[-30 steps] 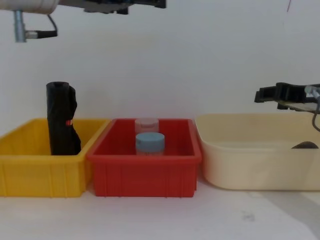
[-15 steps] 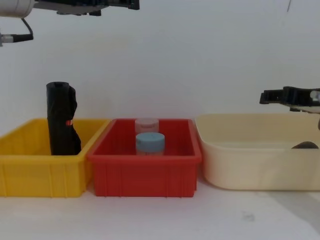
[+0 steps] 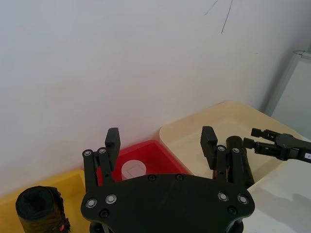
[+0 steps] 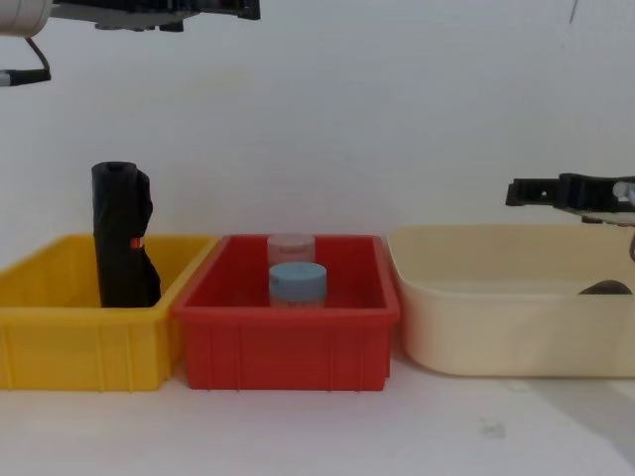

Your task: Pick up the garbage bag with the one hand and transfer it to the other hand.

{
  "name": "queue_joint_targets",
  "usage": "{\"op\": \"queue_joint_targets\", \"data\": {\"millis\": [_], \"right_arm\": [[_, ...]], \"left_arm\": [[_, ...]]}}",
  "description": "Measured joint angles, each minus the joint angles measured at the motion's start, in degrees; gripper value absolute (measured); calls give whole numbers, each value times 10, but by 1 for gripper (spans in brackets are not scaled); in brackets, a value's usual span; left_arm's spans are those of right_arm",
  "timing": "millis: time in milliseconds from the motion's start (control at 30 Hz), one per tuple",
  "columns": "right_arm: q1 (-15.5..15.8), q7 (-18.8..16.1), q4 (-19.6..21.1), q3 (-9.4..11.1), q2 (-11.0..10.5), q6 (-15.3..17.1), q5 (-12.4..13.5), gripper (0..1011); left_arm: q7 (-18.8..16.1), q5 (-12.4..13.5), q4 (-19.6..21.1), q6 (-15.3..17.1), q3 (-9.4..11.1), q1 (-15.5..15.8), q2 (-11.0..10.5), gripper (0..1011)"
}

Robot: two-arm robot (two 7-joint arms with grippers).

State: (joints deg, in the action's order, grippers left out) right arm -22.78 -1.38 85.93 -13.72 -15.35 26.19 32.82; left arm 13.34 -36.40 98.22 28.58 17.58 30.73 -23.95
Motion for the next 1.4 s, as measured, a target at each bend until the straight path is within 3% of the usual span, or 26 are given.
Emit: {"op": "queue_joint_targets", "data": {"millis": [267, 500, 733, 1067, 1400], "right_arm": [[-7, -15, 13, -22, 0, 20, -7, 1001], [-17, -20, 24, -56, 11, 41, -21, 1001], [-27, -17, 32, -93, 31, 60, -41, 1001], [-41, 2, 23, -130, 60, 66, -69, 1001], [-57, 18, -3, -150, 87, 61, -92, 1001]], "left_arm": [[-3, 0, 2, 0, -2, -2, -1, 1000], [-4, -1, 2, -1, -3, -3, -1, 1000], [-5, -1, 3, -1, -3, -4, -1, 1000], [-5, -1, 3, -1, -3, -5, -2, 1000], [-1, 3, 2, -10, -1, -20, -17, 1000]]}}
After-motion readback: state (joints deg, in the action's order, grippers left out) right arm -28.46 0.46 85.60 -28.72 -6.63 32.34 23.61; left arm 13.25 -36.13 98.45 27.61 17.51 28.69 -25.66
